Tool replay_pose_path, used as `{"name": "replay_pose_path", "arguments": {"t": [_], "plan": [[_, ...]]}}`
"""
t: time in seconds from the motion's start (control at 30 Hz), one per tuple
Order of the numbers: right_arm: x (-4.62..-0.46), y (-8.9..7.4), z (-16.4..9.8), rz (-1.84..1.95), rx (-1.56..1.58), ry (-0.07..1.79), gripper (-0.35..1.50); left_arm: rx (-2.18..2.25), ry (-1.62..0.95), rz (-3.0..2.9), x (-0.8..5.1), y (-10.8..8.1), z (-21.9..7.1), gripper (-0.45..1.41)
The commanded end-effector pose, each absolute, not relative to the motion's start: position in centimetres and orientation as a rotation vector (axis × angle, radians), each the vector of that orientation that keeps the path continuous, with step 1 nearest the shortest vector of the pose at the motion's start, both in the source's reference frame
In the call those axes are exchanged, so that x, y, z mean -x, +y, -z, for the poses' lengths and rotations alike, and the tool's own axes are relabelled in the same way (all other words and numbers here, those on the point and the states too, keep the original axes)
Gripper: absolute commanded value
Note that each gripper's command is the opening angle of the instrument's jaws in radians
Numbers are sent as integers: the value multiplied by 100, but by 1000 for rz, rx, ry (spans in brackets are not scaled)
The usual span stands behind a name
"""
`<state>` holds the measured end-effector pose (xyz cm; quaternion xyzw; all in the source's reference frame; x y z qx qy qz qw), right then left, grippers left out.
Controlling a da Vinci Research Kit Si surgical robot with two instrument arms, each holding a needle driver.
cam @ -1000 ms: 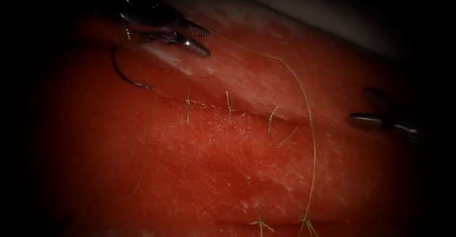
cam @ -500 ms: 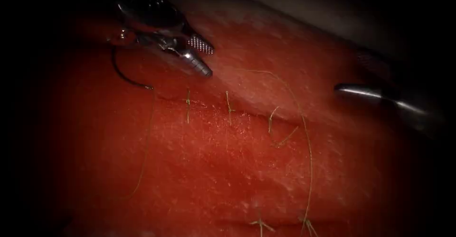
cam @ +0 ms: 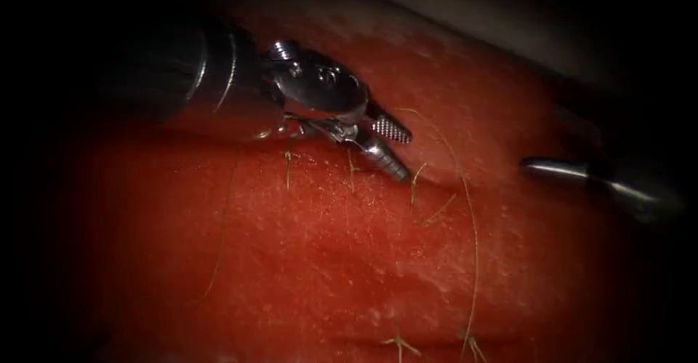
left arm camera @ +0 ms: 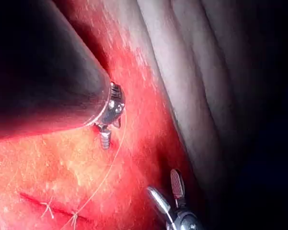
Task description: Wound Closure
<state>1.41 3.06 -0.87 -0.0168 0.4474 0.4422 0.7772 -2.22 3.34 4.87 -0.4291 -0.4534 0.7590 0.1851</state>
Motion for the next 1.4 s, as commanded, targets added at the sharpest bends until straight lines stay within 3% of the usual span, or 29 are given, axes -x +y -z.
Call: {"name": "replay_pose_path", "arguments": {"t": [0.03, 0.5, 0.77, 1.13, 1.17, 1.27, 1.37, 1.4], "plan": [[-147, 306, 79, -955, 38, 970, 116, 1218, -1279, -2132, 230, 330, -490, 60], [-143, 300, 64, -951, 47, 954, 116, 1254, -1307, -2127, 257, 306, -480, 62], [-145, 298, 60, -950, 47, 947, 116, 1255, -1333, -2079, 261, 307, -481, 46], [-146, 297, 59, -949, 46, 945, 116, 1250, -1345, -2045, 267, 307, -481, 45], [-146, 296, 59, -949, 46, 945, 116, 1253, -1348, -2044, 265, 306, -481, 43], [-147, 296, 59, -950, 47, 945, 116, 1191, -1387, -1990, 261, 303, -481, -11], [-147, 296, 59, -950, 47, 945, 116, 1191, -1391, -1994, 259, 301, -481, -35], [-147, 296, 59, -950, 47, 945, 116, 1191, -1392, -1994, 258, 301, -481, -35]]}}
